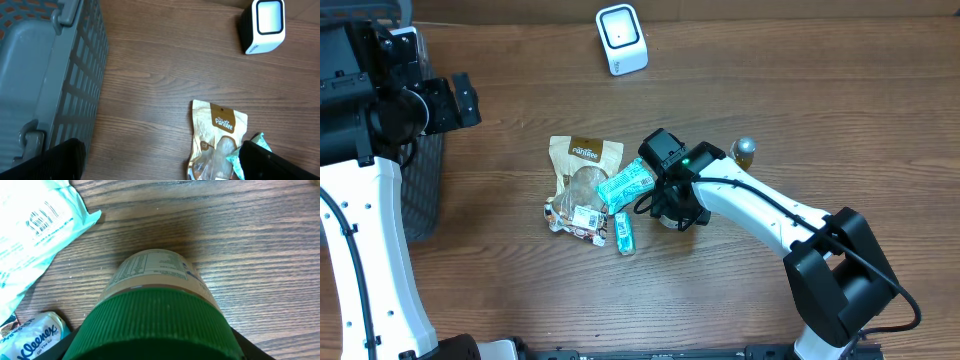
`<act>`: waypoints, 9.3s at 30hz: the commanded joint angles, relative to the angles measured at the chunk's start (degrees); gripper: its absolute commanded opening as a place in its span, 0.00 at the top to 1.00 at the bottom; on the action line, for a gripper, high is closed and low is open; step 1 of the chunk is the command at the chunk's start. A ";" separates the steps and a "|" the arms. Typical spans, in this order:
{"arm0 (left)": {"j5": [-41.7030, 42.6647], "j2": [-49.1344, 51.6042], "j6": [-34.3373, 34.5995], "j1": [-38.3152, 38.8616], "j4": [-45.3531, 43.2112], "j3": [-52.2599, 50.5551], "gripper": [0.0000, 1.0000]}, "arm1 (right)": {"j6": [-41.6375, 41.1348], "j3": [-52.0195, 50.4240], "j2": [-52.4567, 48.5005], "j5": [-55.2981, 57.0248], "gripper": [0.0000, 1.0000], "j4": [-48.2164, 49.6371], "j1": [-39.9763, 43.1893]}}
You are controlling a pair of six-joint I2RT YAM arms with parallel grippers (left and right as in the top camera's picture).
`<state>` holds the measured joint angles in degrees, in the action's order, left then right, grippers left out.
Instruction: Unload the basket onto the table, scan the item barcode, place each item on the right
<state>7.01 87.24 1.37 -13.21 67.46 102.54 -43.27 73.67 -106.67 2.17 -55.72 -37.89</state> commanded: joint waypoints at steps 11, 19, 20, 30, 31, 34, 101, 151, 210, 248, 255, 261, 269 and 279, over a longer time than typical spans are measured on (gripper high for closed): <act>-0.11 0.13 0.35 0.11 -0.15 0.63 0.01 | 23.87 -0.55 0.13 0.74 0.27 -6.51 0.35; -0.11 0.13 0.35 0.11 -0.15 0.63 0.00 | 17.62 -0.55 0.13 2.80 0.00 -4.35 0.42; -0.11 0.13 0.35 0.11 -0.15 0.63 0.01 | 16.02 -0.55 0.13 3.21 0.00 -4.33 0.42; -0.11 0.13 0.35 0.11 -0.15 0.63 0.00 | 11.50 -0.98 0.13 3.34 0.00 -3.06 0.42; -0.11 0.13 0.35 0.11 -0.15 0.63 0.01 | 11.50 -0.98 0.13 3.34 0.00 -3.04 0.42; -0.11 0.13 0.35 0.11 -0.15 0.63 0.01 | 11.50 -0.98 0.13 3.34 0.00 -2.89 0.42; -0.11 0.13 0.35 0.11 -0.15 0.63 0.01 | 8.98 -2.78 0.13 3.54 0.51 -0.70 0.42; -0.11 0.13 0.35 0.11 -0.15 0.63 0.01 | 21.27 21.20 0.48 -40.44 0.91 -14.78 7.76; -0.13 0.13 0.35 0.11 -0.15 0.63 0.00 | 38.60 62.05 -46.53 4.63 0.92 59.36 13.00; -0.11 0.13 0.35 0.11 -0.15 0.63 0.00 | 38.66 62.05 -28.37 1.44 0.96 51.34 13.77; -0.11 0.13 0.35 0.11 -0.15 0.63 0.00 | 38.58 62.05 -13.11 3.34 0.96 21.73 18.45; -0.13 0.13 0.35 0.11 -0.15 0.63 0.00 | 26.99 62.05 -8.35 6.32 0.96 -4.70 28.85; -0.11 0.13 0.35 0.11 -0.15 0.63 0.00 | 19.37 60.43 -10.75 3.76 0.90 -29.09 41.57; -0.11 0.13 0.35 0.11 -0.15 0.63 0.00 | 19.21 43.65 -12.31 3.52 0.85 -33.03 46.12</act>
<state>7.01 87.24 1.37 -13.21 67.46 102.54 -23.18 122.17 -119.22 6.22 -89.34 8.27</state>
